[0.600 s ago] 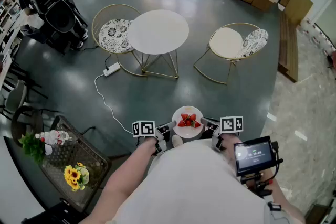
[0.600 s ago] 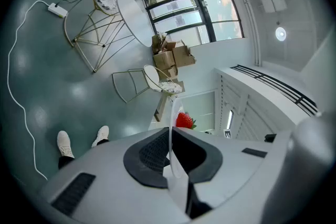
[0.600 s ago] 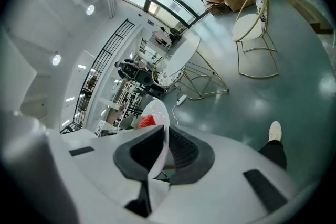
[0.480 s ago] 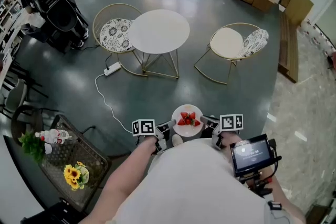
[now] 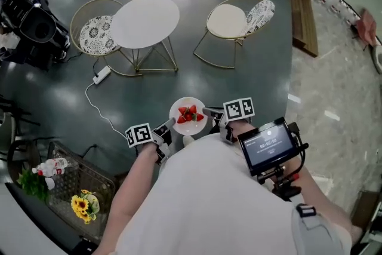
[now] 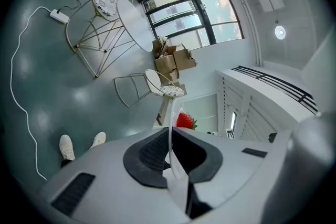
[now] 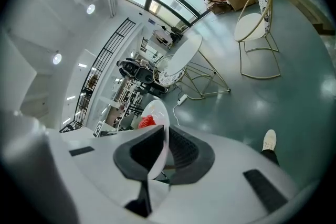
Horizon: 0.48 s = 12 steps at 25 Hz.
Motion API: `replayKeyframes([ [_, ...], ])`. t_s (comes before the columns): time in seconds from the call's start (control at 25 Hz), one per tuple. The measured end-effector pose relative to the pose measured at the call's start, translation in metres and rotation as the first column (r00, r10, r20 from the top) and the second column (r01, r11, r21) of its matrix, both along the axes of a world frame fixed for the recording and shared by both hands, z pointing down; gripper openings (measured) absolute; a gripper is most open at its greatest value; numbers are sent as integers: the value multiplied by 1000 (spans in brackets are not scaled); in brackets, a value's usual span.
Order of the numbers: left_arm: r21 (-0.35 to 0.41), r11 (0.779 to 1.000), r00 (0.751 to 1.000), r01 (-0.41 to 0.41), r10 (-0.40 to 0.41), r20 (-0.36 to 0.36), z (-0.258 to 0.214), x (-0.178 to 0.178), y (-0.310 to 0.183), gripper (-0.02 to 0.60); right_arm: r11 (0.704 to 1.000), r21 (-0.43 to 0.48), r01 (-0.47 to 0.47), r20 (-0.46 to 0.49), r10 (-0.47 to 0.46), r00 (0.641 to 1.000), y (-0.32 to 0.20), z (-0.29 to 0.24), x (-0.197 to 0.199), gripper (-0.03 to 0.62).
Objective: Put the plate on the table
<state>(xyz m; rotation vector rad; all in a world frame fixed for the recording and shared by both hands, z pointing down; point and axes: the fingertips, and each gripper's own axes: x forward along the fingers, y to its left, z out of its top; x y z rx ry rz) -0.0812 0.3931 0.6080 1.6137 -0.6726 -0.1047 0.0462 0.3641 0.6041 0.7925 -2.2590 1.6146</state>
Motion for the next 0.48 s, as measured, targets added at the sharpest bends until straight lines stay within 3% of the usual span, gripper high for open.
replayKeyframes([
  [0.48,7,1000,1000,8,-8,16,2,11,-12,18,1000,1,-24,14,24,1000,-10,2,12,28],
])
